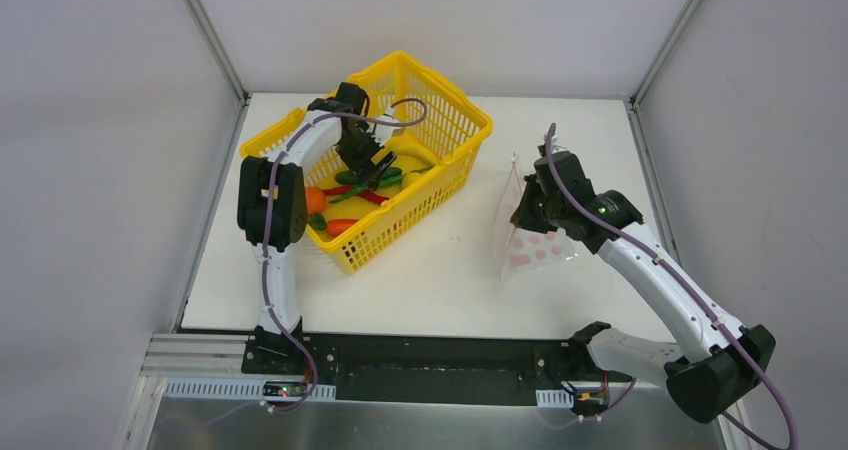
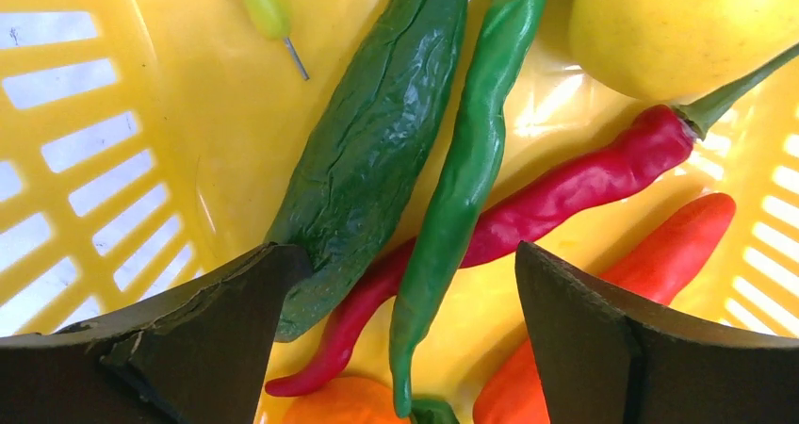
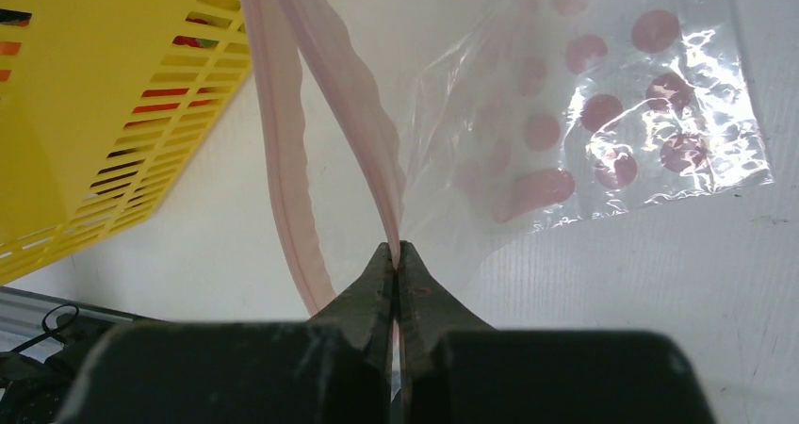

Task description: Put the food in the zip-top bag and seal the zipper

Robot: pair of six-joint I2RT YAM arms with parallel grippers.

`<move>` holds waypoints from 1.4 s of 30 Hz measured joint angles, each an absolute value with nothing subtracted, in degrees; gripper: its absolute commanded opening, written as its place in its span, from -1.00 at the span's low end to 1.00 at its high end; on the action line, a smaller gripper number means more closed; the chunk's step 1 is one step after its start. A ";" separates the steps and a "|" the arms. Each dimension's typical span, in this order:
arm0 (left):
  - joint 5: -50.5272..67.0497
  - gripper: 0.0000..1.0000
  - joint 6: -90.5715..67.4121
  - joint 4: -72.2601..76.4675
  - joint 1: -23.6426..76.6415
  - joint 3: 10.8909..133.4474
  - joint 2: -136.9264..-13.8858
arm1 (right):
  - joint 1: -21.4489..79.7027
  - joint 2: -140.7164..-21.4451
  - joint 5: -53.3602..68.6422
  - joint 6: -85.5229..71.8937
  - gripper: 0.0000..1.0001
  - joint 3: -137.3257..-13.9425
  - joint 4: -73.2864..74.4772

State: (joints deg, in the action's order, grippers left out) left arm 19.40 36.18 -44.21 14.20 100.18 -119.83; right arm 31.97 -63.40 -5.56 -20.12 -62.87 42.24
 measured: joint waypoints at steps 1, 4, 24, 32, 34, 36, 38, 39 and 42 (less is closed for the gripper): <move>19.42 0.75 36.40 -44.77 14.17 101.10 -120.40 | 31.97 -63.40 -5.56 -20.12 -1.00 -62.87 42.24; 18.83 0.48 36.95 -46.63 14.35 103.46 -122.32 | 31.97 -63.40 -5.56 -20.12 -1.00 -62.87 42.24; 10.39 0.83 36.23 -57.30 21.80 113.25 -129.54 | 31.97 -63.09 -4.16 -20.12 -1.00 -62.37 41.80; 13.47 -0.15 31.79 -56.90 19.62 113.32 -129.54 | 31.97 -62.81 -3.62 -20.14 -1.00 -62.37 41.80; 16.53 -0.18 30.44 -57.54 17.69 113.30 -128.95 | 31.97 -62.46 -3.62 -20.29 -1.00 -62.37 41.80; 17.50 0.06 29.89 -57.43 16.34 112.84 -127.92 | 31.97 -62.17 -3.62 -20.38 -1.00 -62.37 41.80; 17.76 0.27 29.52 -56.95 15.18 111.70 -127.57 | 31.97 -62.11 -3.62 -20.47 -1.00 -62.37 41.78; 17.54 0.28 29.30 -56.64 14.87 111.04 -127.55 | 31.97 -62.11 -3.60 -20.51 -1.00 -62.37 41.78; 17.43 0.37 28.86 -56.29 14.61 109.03 -127.55 | 31.97 -62.11 -3.57 -20.62 -1.00 -62.37 41.80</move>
